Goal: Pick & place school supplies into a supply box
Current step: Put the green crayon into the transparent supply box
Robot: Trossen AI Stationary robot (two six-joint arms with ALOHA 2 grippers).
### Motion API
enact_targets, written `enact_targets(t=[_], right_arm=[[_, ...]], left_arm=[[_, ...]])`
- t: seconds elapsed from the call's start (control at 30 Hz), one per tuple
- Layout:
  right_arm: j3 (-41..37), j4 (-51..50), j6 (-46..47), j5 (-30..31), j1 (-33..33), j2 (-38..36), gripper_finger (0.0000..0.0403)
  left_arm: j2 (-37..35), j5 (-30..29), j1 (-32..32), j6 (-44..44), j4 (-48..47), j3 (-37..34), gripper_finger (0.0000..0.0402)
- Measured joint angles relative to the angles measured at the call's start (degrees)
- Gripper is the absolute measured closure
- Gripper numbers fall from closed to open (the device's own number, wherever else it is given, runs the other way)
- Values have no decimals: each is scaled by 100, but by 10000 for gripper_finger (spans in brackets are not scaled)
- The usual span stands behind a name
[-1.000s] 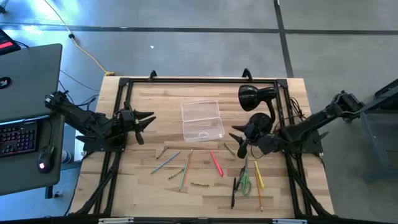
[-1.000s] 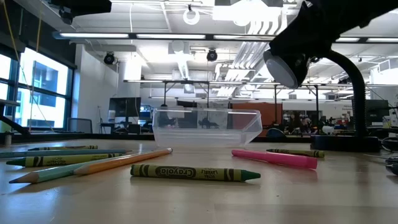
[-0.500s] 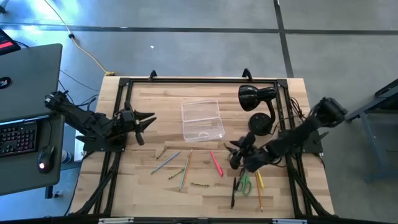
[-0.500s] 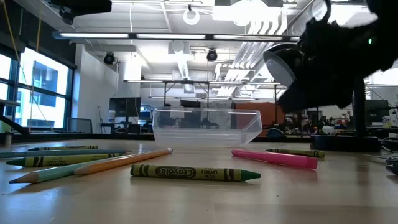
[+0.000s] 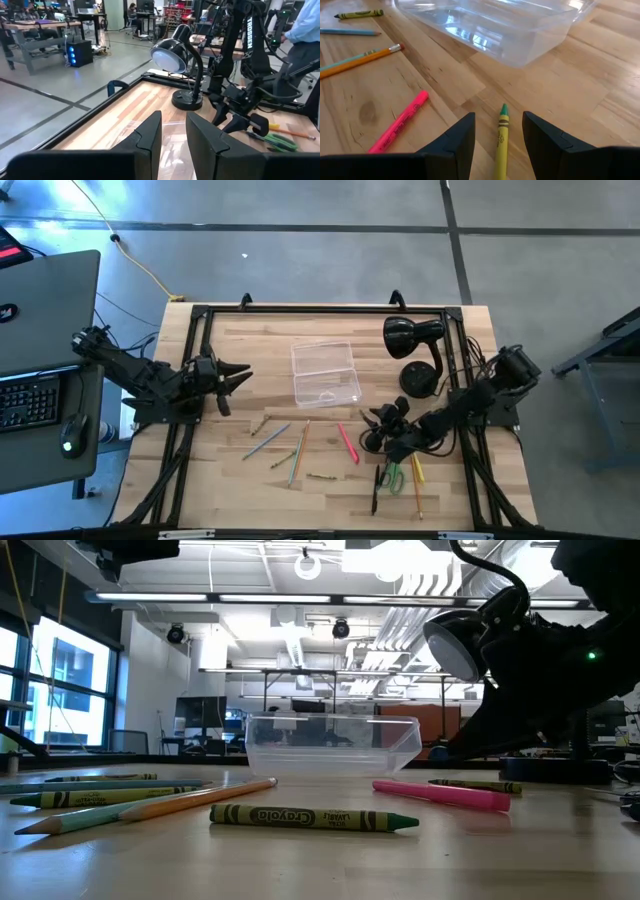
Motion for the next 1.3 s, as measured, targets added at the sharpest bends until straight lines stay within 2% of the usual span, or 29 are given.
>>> enact_targets(t=[0.43,0.67,0.8,1.03,1.3], right_arm=[[0,-162,203,-81,-92,-1,261],[0,-171,546,-839,-343,83,261],[9,-136,623,-772,-436,287,261],[15,-167,710,-1016,-642,315,262],[11,-401,425,-1459,-673,319,312]], left_arm=[[0,0,0,-1,0,-2,284],[-2,-2,0,-3,-127,-2,284],[0,-2,-1,-1,-181,-2,284],[-2,-2,0,-1,-212,-2,284],[-2,-7,0,-1,-345,-2,284]])
